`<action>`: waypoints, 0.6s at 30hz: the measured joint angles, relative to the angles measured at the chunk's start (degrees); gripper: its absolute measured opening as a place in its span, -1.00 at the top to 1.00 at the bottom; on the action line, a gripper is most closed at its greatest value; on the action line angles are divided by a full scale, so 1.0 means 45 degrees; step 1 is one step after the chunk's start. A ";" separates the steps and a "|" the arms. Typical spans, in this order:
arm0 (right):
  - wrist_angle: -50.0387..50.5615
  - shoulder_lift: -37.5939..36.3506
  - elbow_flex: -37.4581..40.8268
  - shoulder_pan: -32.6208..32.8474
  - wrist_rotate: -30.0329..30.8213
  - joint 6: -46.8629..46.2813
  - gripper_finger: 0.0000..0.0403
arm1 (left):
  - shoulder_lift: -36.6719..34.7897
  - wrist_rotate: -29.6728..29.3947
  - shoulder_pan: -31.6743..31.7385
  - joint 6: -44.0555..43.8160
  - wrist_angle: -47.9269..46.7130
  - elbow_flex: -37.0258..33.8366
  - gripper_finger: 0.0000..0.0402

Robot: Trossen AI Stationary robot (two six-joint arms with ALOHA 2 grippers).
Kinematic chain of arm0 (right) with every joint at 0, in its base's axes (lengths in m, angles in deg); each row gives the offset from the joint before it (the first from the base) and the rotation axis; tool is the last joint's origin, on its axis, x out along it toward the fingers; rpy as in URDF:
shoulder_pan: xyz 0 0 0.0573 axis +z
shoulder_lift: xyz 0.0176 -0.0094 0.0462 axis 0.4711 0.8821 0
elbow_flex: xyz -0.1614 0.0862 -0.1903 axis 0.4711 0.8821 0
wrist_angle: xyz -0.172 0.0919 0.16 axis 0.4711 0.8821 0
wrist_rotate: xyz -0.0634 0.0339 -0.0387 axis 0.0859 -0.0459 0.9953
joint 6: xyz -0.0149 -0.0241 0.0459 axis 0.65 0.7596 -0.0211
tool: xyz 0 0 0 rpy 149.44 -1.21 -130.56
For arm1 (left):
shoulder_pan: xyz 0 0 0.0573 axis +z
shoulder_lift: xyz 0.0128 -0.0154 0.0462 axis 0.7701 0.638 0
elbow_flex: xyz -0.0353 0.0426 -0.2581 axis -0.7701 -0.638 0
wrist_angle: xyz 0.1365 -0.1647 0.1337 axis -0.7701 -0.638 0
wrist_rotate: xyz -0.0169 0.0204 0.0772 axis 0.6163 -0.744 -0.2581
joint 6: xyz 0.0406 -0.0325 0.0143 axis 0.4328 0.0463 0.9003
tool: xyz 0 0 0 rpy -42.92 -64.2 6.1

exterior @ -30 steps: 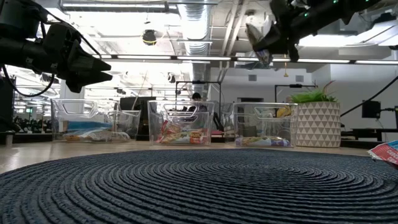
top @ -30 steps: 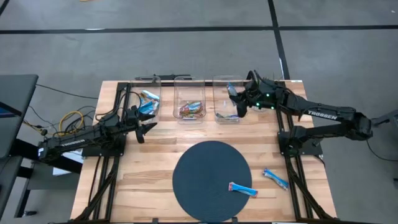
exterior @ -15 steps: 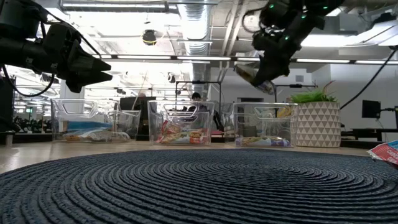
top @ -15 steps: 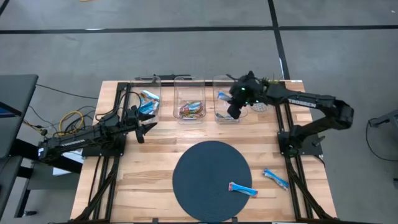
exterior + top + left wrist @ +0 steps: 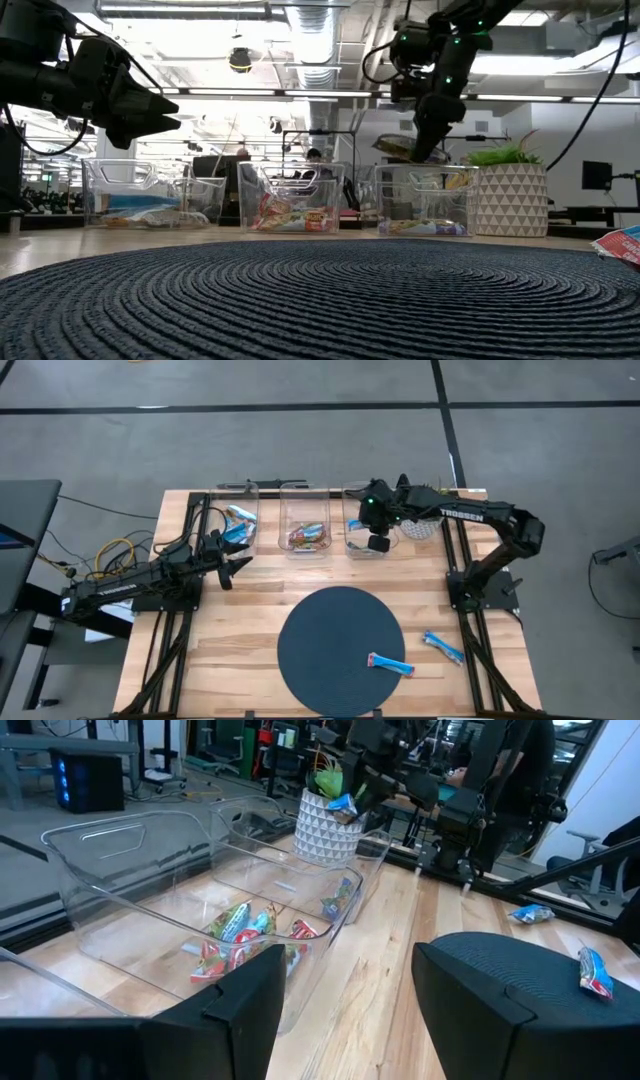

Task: Pick and place Granola Bars by type
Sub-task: Put the blue granola bar into the right transparent bin

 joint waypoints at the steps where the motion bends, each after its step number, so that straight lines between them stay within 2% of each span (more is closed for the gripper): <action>1: 0.0000 0.0006 -0.0008 -0.0040 0.0020 0.0009 0.72 | -0.0002 0.0000 0.0005 -0.0002 0.0002 0.0000 -0.05; 18: 0.0196 0.0375 0.0594 -0.0336 -0.0019 -0.0084 0.72 | 0.0000 0.0013 0.0005 0.0033 0.0002 0.0000 -0.05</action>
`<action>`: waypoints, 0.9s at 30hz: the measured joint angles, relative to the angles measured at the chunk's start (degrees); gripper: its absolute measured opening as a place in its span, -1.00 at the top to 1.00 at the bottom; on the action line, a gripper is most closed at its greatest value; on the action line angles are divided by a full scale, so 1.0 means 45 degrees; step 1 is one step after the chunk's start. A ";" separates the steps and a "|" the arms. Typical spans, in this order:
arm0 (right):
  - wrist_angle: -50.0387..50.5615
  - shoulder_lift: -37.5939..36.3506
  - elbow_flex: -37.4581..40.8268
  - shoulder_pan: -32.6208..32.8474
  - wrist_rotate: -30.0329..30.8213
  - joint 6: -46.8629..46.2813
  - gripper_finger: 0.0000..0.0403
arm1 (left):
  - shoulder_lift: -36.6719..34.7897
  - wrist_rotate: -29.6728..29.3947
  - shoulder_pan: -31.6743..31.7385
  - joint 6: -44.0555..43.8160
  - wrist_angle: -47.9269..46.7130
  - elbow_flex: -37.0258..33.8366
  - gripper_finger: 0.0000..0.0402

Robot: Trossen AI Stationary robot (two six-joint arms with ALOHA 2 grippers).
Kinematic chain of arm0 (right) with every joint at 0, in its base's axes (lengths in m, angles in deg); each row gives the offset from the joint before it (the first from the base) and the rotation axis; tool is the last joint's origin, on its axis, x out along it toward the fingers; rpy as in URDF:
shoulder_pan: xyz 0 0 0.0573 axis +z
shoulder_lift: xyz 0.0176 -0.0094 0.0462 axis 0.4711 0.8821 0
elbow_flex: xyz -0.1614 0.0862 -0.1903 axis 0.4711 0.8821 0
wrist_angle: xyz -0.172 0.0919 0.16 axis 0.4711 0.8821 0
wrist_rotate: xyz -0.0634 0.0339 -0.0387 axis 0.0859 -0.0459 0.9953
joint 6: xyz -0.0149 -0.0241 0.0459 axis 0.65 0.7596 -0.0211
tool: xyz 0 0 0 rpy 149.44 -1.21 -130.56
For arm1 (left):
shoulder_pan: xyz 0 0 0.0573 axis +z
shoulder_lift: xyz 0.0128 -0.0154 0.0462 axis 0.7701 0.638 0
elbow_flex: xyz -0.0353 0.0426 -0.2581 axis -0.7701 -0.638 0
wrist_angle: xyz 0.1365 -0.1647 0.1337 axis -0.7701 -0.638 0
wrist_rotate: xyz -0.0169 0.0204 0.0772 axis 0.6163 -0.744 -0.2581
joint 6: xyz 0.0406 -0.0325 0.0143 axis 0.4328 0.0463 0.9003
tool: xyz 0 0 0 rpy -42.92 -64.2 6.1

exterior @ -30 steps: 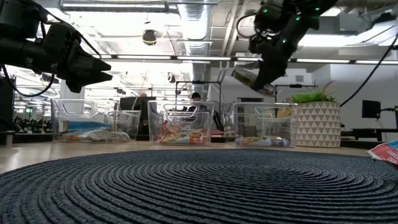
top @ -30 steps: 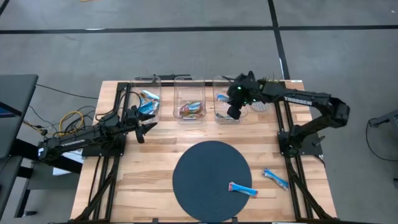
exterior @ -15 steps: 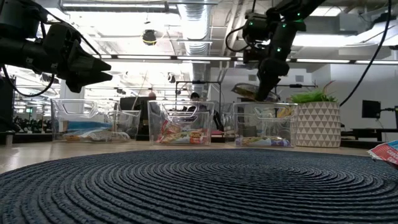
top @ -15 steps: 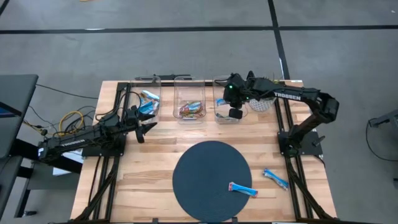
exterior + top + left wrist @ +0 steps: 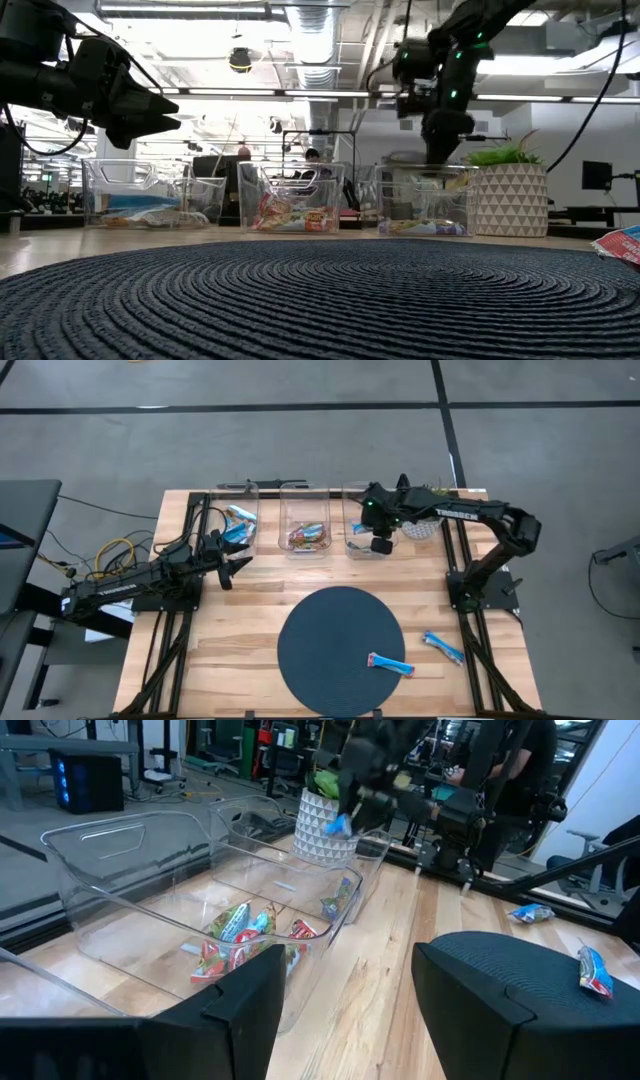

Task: Pick and place Granola Bars by type
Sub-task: Put the blue granola bar into the right transparent bin, then put the red granola bar into the middle transparent bin

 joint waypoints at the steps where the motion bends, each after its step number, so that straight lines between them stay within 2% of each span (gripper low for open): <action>1: -0.0006 0.0175 0.0016 -0.0067 0.0000 -0.0083 0.72 | 0.0003 0.0004 -0.0002 -0.0008 -0.0001 0.0000 -0.05; 9: 0.0019 0.1715 -0.0257 -0.0233 -0.0036 -0.0141 0.72 | 0.0000 0.0046 -0.0005 -0.0035 -0.0039 0.0000 -0.05; 18: -0.0021 0.1919 -0.0369 -0.0416 -0.0057 0.0066 0.71 | 0.0003 0.0046 -0.0001 -0.0030 -0.0072 0.0005 -0.05; 27: -0.0016 0.1919 -0.0369 -0.0414 -0.0403 0.0085 0.49 | 0.0003 0.0050 0.0000 -0.0040 -0.0078 0.0005 -0.05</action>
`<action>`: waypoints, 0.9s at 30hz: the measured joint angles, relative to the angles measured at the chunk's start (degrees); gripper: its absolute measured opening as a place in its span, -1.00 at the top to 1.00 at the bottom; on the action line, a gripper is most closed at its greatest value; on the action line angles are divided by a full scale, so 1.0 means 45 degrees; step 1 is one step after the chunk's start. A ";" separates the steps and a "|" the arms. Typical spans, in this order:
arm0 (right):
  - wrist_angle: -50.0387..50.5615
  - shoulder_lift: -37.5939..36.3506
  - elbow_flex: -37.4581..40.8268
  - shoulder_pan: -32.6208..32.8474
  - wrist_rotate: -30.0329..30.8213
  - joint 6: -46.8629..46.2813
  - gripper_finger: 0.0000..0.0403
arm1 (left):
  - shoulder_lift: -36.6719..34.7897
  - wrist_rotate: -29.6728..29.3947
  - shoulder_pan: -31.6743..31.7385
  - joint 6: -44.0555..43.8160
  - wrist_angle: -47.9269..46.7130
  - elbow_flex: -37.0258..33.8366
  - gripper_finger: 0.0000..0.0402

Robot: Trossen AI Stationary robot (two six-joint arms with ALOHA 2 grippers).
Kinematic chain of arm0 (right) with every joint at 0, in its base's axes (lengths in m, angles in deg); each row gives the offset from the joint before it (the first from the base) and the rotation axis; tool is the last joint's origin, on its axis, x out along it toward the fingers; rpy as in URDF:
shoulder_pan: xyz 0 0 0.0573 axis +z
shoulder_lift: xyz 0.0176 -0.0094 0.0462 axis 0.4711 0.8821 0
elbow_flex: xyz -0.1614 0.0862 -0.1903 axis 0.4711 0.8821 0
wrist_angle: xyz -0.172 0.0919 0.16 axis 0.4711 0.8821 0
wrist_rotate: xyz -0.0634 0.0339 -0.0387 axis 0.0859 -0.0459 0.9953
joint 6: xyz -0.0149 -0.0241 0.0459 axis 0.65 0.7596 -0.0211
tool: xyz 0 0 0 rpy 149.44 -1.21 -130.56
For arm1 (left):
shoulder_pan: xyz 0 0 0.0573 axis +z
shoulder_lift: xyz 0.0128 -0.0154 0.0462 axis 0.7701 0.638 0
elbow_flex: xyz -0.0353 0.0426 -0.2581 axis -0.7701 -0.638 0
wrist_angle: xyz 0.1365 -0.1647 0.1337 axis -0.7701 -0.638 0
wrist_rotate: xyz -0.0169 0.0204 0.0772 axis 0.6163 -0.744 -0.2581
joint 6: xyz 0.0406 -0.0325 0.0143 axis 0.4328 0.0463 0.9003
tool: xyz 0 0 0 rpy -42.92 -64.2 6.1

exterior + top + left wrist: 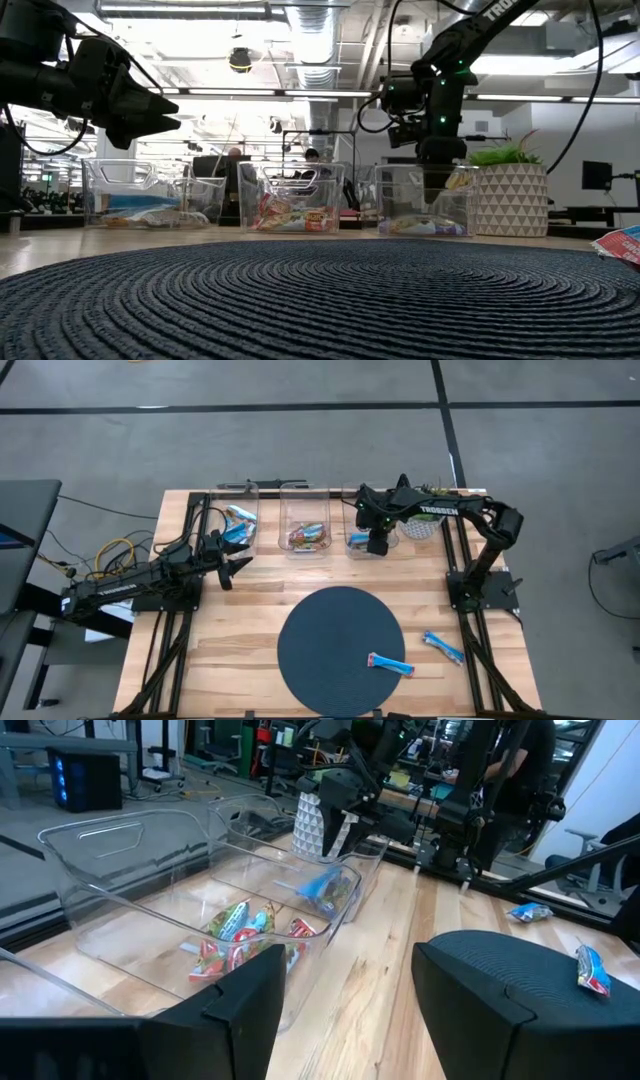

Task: Pick and place Granola Bars by type
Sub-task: Put the red granola bar into the middle transparent bin

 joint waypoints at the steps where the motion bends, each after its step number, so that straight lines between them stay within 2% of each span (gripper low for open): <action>1: 0.0000 0.0000 0.0000 0.0000 0.0000 -0.0001 0.47 | 0.0000 0.0000 0.0000 0.0004 -0.0004 0.0000 -0.05; 6: 0.0057 -0.0104 0.0000 0.0000 0.0008 -0.0005 0.37 | 0.0000 0.0000 -0.0001 0.0000 -0.0005 0.0000 -0.05; 13: 0.0049 -0.1042 0.0000 -0.0013 0.0023 -0.0195 0.33 | -0.0001 0.0000 -0.0004 0.0000 -0.0009 0.0000 -0.05; 21: -0.0022 -0.2704 0.0000 -0.0083 0.0002 -0.1830 0.34 | 0.0000 0.0001 -0.0003 0.0012 -0.0010 0.0000 -0.05; 27: -0.1290 -0.4344 0.0166 -0.0074 -0.0515 -0.3044 0.34 | 0.0000 0.0000 0.0000 0.0009 -0.0010 0.0000 -0.05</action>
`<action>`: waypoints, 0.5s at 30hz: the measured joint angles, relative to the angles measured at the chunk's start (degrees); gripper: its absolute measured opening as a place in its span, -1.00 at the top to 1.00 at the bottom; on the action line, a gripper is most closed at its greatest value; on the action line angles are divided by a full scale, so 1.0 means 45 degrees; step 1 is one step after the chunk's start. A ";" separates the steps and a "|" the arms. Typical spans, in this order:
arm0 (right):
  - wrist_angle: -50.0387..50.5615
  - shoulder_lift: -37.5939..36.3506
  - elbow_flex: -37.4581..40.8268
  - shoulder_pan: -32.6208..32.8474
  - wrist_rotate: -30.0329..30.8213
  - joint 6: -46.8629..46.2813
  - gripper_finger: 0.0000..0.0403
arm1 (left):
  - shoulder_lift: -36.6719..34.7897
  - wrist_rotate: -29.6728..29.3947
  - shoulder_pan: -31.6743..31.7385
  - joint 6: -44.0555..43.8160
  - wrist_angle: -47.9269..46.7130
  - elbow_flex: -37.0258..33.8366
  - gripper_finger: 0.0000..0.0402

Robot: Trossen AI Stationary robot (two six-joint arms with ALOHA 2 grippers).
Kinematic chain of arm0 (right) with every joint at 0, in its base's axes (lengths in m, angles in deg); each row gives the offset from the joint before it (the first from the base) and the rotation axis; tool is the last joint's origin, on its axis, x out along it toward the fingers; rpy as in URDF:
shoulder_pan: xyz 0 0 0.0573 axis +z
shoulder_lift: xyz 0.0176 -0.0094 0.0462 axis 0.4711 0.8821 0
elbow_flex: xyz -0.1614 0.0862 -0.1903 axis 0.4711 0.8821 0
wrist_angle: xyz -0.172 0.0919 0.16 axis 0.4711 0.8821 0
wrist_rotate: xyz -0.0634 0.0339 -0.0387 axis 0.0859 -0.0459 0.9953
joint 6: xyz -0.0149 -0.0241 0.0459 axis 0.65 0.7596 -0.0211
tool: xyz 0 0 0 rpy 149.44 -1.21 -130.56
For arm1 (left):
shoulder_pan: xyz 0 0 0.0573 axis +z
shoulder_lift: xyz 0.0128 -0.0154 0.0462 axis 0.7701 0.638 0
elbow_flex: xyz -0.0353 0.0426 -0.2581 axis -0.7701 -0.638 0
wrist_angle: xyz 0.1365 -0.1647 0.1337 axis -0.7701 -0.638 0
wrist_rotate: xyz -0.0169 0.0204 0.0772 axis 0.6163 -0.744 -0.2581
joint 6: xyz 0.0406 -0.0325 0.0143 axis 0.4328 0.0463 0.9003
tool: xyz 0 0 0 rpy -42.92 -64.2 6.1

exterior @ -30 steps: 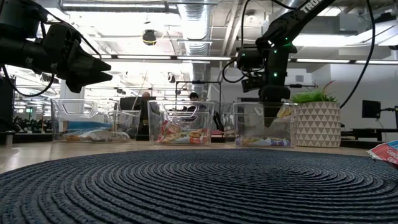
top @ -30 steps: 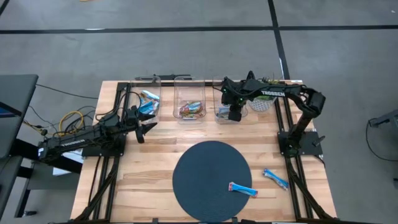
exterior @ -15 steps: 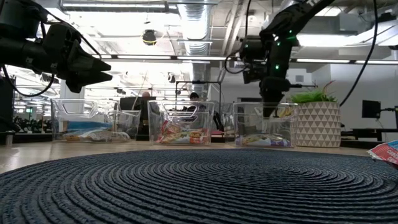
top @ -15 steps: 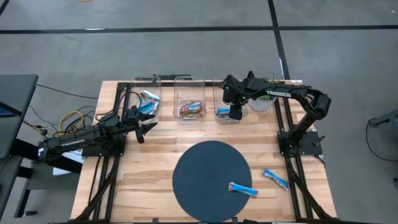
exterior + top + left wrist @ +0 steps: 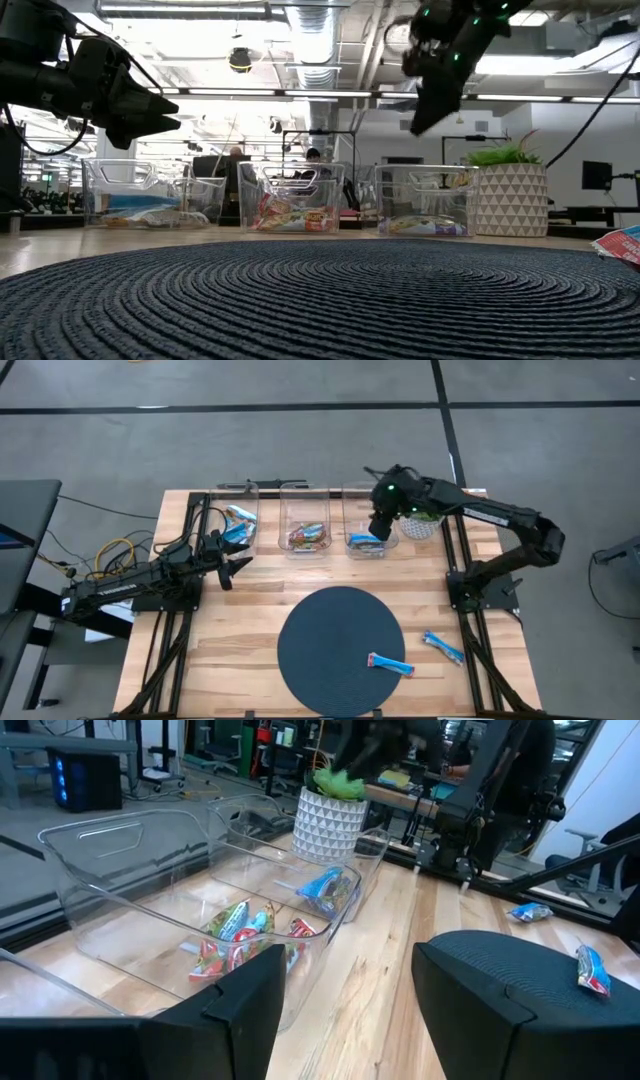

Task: Pick and place Granola Bars by type
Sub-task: Put the red granola bar into the middle transparent bin

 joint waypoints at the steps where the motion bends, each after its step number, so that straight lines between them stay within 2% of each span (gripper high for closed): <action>1: -0.0342 -0.0311 0.0116 0.0006 -0.0099 -0.0190 0.34 | 0.0000 0.0000 -0.0005 0.0016 0.0000 0.0000 -0.05; 8: -0.1906 -0.2390 0.0696 0.0016 -0.0170 -0.1195 0.36 | -0.0005 0.0000 -0.0003 0.0029 0.0000 0.0000 -0.05; 15: -0.3603 -0.4488 0.2166 0.0521 -0.0180 -0.1908 0.37 | -0.0004 0.0000 -0.0001 0.0035 -0.0001 0.0000 -0.05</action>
